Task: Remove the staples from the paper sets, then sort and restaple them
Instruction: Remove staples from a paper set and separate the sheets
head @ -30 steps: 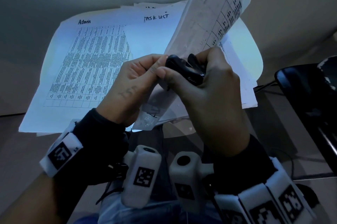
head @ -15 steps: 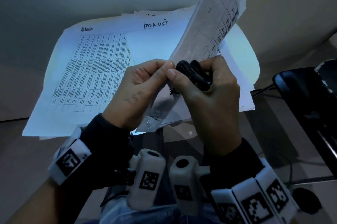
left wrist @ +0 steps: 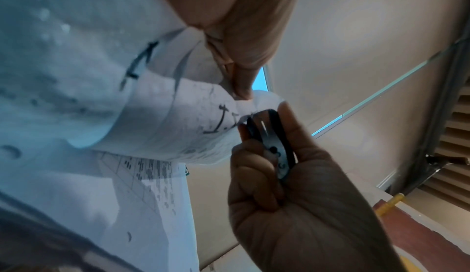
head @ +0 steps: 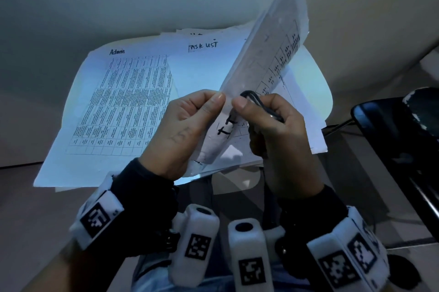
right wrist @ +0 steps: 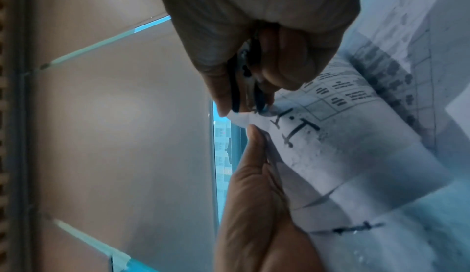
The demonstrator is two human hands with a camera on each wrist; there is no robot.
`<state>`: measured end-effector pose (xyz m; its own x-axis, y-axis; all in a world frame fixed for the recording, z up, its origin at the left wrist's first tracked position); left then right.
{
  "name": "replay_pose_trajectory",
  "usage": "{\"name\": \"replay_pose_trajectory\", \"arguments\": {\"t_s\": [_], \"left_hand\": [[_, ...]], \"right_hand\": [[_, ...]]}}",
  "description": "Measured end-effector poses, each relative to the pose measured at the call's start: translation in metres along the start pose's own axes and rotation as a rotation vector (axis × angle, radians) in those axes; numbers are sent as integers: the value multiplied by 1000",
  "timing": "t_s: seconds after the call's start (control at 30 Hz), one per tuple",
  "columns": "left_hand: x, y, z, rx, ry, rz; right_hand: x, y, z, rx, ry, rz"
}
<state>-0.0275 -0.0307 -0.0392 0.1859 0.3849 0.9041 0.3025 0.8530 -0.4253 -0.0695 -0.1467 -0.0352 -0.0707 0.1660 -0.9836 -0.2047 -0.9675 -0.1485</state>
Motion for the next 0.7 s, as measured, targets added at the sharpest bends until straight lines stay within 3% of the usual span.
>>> {"name": "replay_pose_trajectory", "arguments": {"t_s": [0.3,0.5,0.6,0.7], "left_hand": [[5,-5,-2,1,-6,9],[19,-3,-4,19,-228,-528],[26,-3,-7,52,-299,-610],[26,-8,-5,98,-340,-669]], "right_hand": [[8,-3,-8,-179,-171,-215],[-1,1,-7,-95,-31,82],[-4,0,-7,-71,39,96],[-7,2,-2,73,243,279]]}}
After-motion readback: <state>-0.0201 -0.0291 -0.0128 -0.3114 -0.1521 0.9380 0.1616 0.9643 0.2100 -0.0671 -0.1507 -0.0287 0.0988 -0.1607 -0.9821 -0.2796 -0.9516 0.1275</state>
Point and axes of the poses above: each hand's wrist, its own z-axis away from the middle knuckle, its own y-axis out of the back of the hand, x = y × z, the point moved 6 cm from there along -z, towards the middle knuckle, and after that the axes turned 11 degrees about z, right-handed, at the moved point
